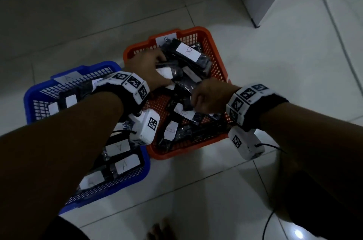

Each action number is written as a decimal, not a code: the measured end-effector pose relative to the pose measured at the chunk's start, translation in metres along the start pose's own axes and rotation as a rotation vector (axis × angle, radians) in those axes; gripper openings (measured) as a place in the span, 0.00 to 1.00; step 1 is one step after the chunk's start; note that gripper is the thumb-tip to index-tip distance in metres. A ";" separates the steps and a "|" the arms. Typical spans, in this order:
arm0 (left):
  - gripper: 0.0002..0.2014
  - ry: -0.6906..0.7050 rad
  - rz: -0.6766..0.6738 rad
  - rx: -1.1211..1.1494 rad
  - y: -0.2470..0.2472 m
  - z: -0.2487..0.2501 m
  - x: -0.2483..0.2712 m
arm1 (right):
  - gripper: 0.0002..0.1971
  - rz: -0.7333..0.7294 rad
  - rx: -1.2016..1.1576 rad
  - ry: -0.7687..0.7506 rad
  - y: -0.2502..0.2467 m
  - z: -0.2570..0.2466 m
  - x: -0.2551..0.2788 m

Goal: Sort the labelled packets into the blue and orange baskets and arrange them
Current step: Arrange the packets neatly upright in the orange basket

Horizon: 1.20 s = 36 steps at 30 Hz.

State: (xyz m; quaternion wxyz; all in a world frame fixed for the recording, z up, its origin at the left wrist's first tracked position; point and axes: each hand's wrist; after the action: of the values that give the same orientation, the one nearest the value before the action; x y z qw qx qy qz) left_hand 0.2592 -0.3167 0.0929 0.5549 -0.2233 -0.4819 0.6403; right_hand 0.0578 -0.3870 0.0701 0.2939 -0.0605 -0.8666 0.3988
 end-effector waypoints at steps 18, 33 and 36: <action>0.19 -0.069 -0.625 -0.450 0.073 0.013 0.051 | 0.14 0.170 -0.051 0.017 0.018 0.014 0.010; 0.14 -0.197 -0.471 0.171 -0.017 0.005 0.024 | 0.21 0.744 -0.245 0.173 -0.028 -0.001 -0.046; 0.18 -0.213 -0.247 0.238 -0.023 -0.010 0.018 | 0.22 0.705 -0.128 0.203 -0.027 0.002 -0.051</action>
State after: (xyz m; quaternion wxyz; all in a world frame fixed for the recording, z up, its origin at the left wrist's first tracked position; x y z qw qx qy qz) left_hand 0.2736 -0.2984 0.1131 0.5976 -0.0262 -0.4828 0.6397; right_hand 0.1022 -0.4239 0.0648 0.2183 -0.4129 -0.7822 0.4124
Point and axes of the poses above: each hand's wrist, its own x-axis away from the middle knuckle, its own y-axis out of the palm, z = x × y, and after that the axes turned 1 degree about y, right-handed
